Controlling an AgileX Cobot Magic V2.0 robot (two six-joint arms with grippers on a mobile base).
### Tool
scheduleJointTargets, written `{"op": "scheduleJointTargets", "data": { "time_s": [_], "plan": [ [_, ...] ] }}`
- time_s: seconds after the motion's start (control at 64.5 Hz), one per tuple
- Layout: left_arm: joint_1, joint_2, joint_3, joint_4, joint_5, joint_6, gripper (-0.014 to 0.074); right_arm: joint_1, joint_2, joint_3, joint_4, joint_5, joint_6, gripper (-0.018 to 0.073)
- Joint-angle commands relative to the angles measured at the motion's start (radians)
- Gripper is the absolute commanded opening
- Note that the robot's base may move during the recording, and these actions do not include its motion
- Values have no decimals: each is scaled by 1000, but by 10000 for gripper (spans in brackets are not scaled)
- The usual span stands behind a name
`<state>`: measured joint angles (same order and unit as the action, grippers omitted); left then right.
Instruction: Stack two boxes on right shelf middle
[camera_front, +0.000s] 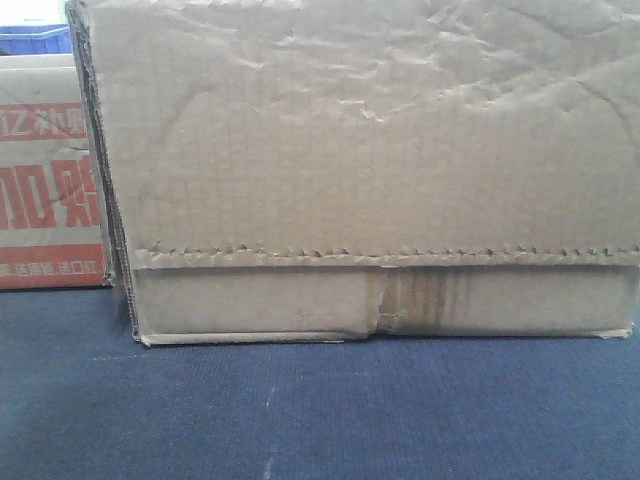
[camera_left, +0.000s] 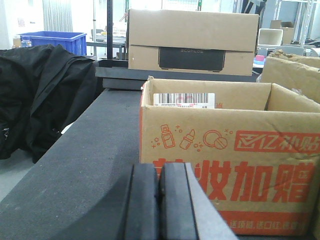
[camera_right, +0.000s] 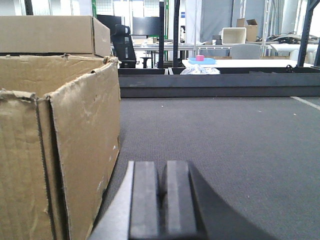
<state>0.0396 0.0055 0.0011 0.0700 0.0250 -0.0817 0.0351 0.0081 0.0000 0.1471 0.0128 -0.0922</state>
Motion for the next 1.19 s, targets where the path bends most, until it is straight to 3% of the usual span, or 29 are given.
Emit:
{"op": "scheduleJointTargets", "data": {
  "time_s": [0.0, 0.775, 1.022, 1.177],
  "plan": [
    [2, -5, -1, -3, -17, -1, -111, -2, -8, 0, -9, -21, 1, -154],
    [2, -5, -1, -3, -17, -1, -111, -2, -8, 0, -9, -21, 1, -154],
    [2, -5, -1, -23, -72, -1, -111, -2, -8, 0, -9, -21, 1, -154],
    [2, -5, -1, -24, -163, -1, -111, -2, -8, 0, -9, -43, 1, -154]
  ]
}}
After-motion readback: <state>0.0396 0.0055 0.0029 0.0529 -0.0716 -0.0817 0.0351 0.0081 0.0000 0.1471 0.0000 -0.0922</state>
